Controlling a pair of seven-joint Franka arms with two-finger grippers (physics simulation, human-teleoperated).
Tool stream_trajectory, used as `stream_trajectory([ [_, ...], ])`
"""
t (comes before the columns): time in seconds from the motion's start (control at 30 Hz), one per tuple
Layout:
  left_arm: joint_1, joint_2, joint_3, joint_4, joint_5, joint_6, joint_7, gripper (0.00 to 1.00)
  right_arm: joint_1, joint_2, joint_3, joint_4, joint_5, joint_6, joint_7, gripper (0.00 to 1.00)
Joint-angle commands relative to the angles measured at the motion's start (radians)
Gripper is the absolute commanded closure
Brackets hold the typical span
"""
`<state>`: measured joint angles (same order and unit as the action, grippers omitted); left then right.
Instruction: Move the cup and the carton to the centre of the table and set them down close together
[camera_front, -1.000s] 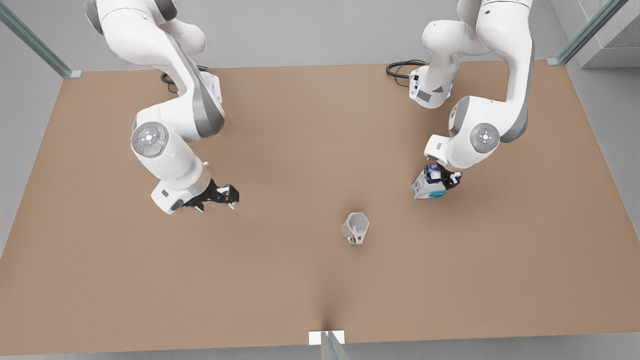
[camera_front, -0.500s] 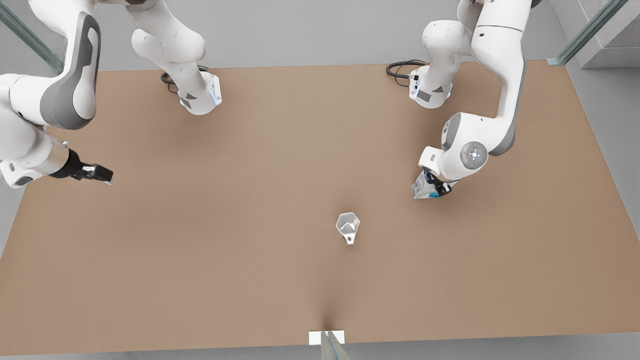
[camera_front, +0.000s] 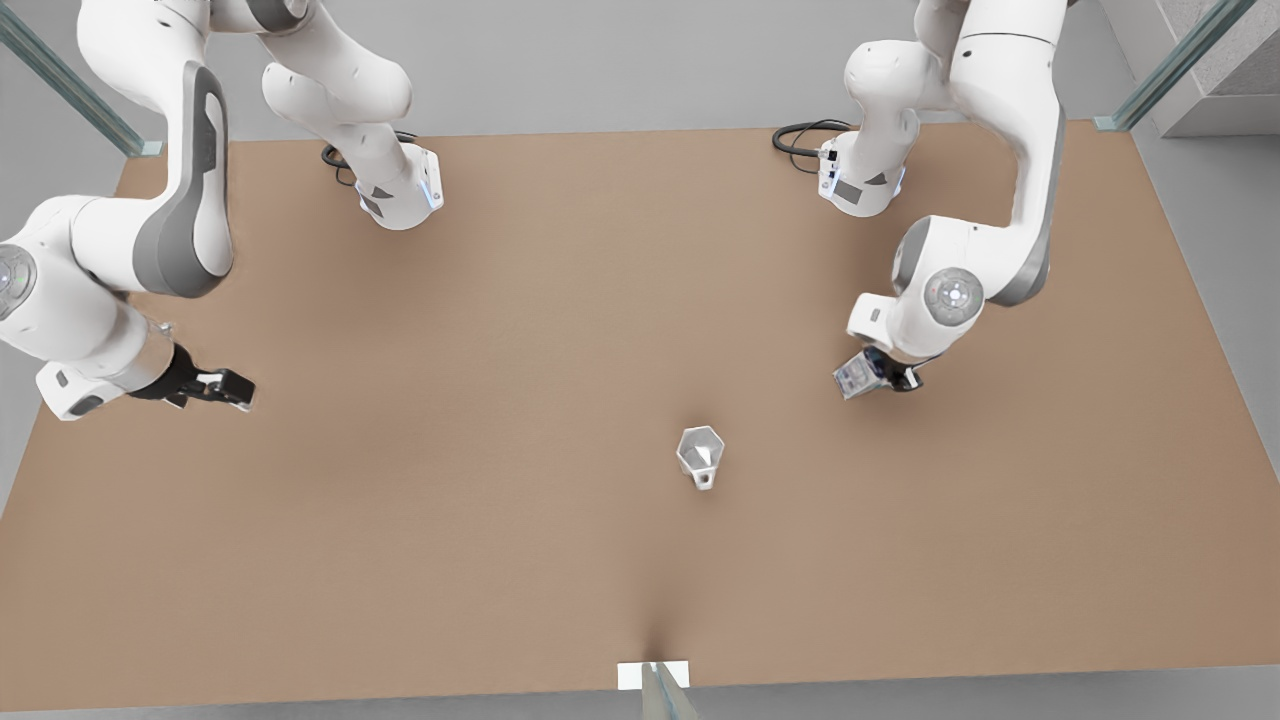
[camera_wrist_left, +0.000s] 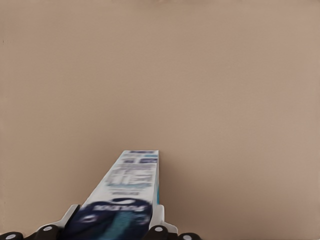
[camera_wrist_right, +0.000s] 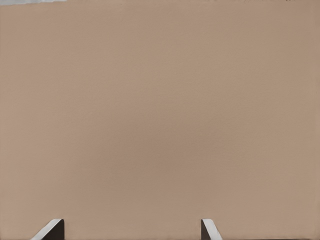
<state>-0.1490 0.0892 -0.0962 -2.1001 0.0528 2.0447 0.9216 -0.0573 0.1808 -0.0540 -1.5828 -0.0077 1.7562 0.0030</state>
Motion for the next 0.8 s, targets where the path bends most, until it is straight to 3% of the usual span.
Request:
stream_trajectory([
  [0.0, -0.003, -0.011, 0.001, 0.012, -0.119, -0.029, -0.012, 0.47, 0.017, 0.008, 0.002, 0.004, 0.0, -0.017, 0.0, 0.0],
  [0.1, -0.006, 0.029, -0.011, 0.227, -0.111, -0.293, -0.162, 0.46, 0.017, 0.014, 0.003, 0.001, 0.008, -0.041, 0.011, 0.0],
  [0.17, -0.067, 0.058, -0.065, 0.272, -0.116, -0.296, -0.325, 0.46, 0.01, 0.02, 0.005, -0.008, 0.025, -0.043, 0.012, 0.0],
  [0.47, -0.389, 0.394, -0.065, 0.644, -0.142, -0.268, -0.764, 0.44, 0.019, 0.012, 0.005, -0.008, 0.052, -0.018, 0.023, 0.0],
  [0.77, -0.448, 0.485, -0.053, 0.67, -0.065, -0.189, -0.811, 0.44, 0.036, 0.008, 0.014, -0.005, 0.06, -0.012, 0.045, 0.0],
])
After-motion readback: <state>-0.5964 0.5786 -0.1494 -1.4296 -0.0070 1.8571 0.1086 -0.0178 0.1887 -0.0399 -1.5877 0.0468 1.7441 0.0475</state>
